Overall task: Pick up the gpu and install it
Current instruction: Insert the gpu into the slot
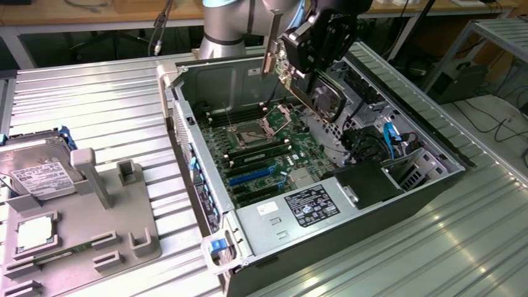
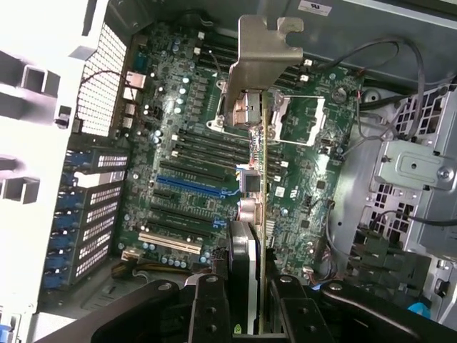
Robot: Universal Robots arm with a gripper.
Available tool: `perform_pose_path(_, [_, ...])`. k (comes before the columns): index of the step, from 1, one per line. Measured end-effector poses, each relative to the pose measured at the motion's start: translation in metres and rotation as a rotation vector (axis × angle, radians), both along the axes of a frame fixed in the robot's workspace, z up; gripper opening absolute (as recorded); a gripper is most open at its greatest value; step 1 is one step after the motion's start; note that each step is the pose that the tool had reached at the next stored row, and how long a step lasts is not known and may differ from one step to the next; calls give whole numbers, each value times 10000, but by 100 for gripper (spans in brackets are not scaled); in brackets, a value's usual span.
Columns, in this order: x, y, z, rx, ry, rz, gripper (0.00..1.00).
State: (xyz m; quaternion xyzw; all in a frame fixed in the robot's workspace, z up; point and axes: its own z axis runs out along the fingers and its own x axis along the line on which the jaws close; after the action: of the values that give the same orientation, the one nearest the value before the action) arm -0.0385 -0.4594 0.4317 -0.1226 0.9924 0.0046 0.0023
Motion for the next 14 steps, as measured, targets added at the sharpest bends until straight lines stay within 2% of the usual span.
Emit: perform_pose_path(14, [-1,-7,0,0,0,671,28])
